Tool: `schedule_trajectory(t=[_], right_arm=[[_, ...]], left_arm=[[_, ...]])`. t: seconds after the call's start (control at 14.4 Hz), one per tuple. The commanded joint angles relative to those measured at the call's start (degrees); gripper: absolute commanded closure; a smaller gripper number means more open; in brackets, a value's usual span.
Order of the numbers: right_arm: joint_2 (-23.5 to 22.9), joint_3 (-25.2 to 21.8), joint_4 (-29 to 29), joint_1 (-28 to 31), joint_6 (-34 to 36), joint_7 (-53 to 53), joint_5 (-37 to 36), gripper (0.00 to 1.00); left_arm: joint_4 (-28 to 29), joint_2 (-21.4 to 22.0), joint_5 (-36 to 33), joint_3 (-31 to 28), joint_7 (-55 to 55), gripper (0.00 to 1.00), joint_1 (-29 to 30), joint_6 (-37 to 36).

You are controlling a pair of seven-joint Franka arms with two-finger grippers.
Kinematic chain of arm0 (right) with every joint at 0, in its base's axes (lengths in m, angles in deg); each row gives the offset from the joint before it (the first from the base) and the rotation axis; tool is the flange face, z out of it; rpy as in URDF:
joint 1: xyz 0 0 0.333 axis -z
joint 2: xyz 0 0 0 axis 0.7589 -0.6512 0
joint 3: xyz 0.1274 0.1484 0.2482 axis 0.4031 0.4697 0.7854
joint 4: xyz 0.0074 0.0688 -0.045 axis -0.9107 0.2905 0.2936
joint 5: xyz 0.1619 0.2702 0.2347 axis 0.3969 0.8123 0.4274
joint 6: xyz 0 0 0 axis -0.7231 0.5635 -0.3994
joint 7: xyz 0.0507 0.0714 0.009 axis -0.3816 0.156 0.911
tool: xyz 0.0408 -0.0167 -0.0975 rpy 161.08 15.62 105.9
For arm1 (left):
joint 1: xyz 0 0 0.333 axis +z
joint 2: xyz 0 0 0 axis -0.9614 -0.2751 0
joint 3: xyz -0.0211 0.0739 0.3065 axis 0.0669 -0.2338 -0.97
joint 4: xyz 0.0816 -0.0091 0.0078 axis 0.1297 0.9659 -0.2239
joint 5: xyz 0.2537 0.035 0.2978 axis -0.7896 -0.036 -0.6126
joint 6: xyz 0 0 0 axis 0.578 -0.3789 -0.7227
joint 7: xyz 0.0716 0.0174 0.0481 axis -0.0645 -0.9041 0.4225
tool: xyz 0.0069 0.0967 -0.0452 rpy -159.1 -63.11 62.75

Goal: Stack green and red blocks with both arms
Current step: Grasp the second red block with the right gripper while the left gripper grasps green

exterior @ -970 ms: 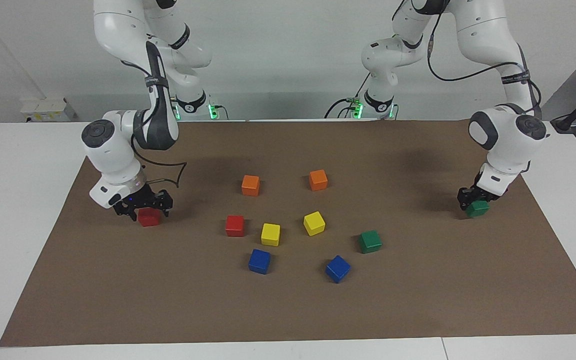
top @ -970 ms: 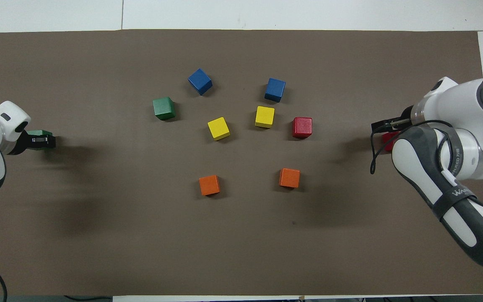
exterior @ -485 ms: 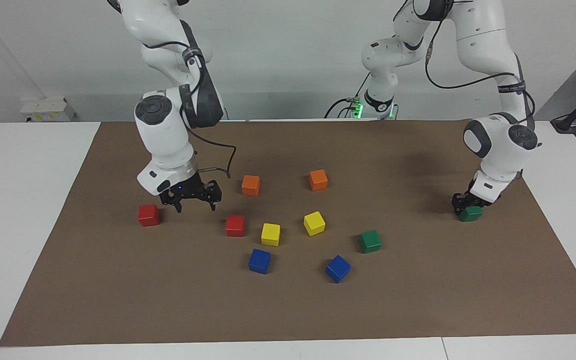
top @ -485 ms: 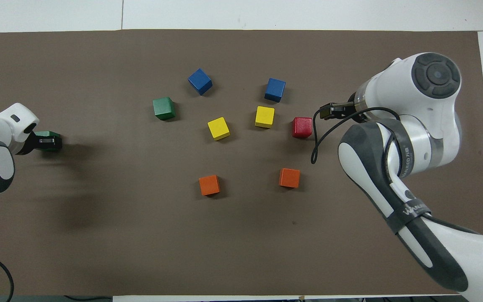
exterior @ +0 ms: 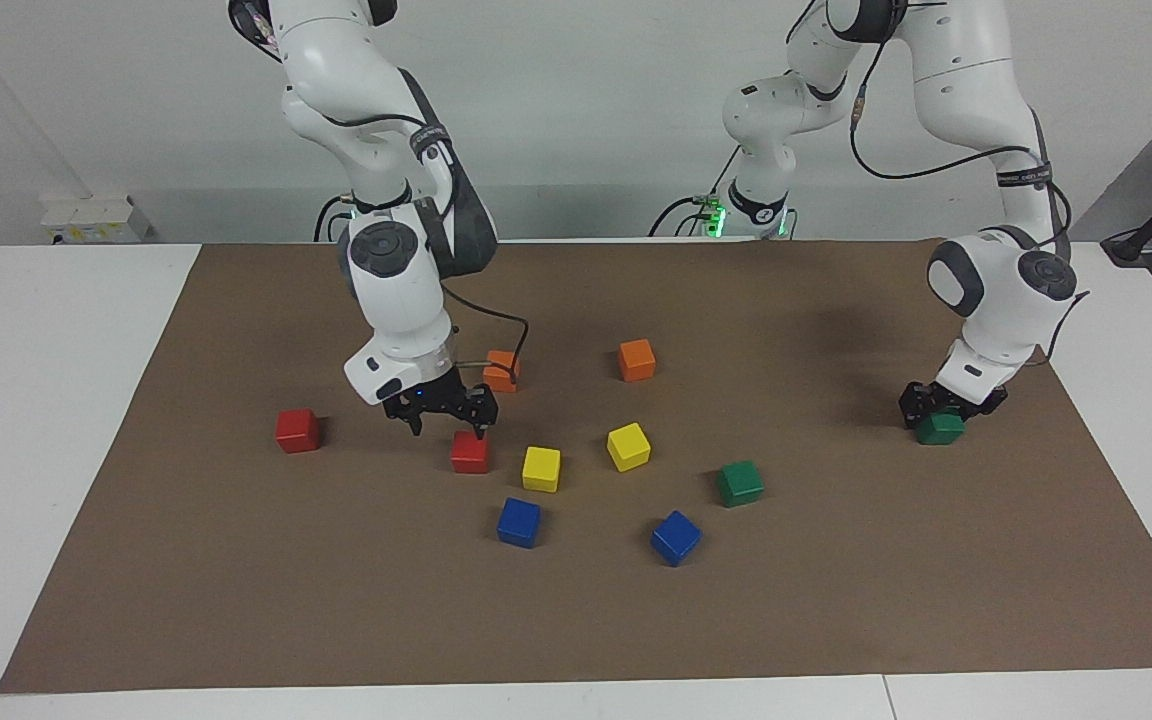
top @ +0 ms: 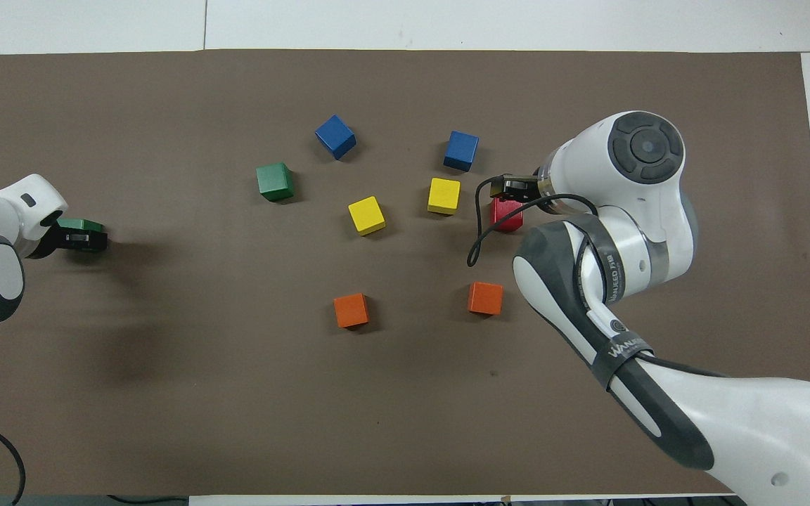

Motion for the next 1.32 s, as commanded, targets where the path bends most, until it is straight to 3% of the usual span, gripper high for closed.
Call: schedule_trajectory(t=[0.0,0.28,0.42,0.62,0.69,0.83,0.97,1.11,1.25], right_arm=[[-2.07,0.06,-0.93,-0.13,-2.00,-1.77,-0.21,0.00],[-3.57,-0.02,-0.14,-0.39,-3.76,-1.86,-0.30,0.00],[-3.66,-0.02,1.61,-0.39,-6.13,-1.68,-0.30,0.00],[-3.83,-0.02,2.59,-0.39,-7.02,-1.68,-0.39,0.00],[-3.92,-0.02,2.59,-0.39,-7.02,-1.68,-0.39,0.01],[-4.09,0.06,2.68,-0.56,-7.02,-1.51,-0.39,0.06],[-4.10,-0.02,3.12,-1.09,-7.02,-0.98,-0.39,0.35],[-3.83,-0.02,4.25,-1.09,-7.11,-0.63,-0.47,0.63],[-3.57,-0.02,4.96,-1.53,-7.55,-0.19,-0.47,1.00]], left_arm=[[-6.81,-0.28,-0.34,0.48,-0.85,0.00,0.09,-8.40],[-20.16,-0.89,8.61,0.22,6.39,0.00,-5.17,-21.41],[-22.82,-2.11,8.62,0.30,16.85,0.00,-10.17,-21.18],[-22.91,-2.64,9.06,0.30,23.82,0.00,-16.51,-19.51],[-23.52,-4.21,9.06,0.30,26.98,0.00,-18.79,-18.89],[-30.52,-10.61,8.27,0.04,34.62,0.00,-24.32,-18.71],[-33.89,-14.76,8.09,-0.14,36.76,0.00,-26.36,-18.45],[-33.29,-14.86,6.96,-0.14,36.85,0.00,-26.72,-15.30],[-31.36,-15.57,5.81,-0.14,38.86,0.00,-28.47,-12.58]])
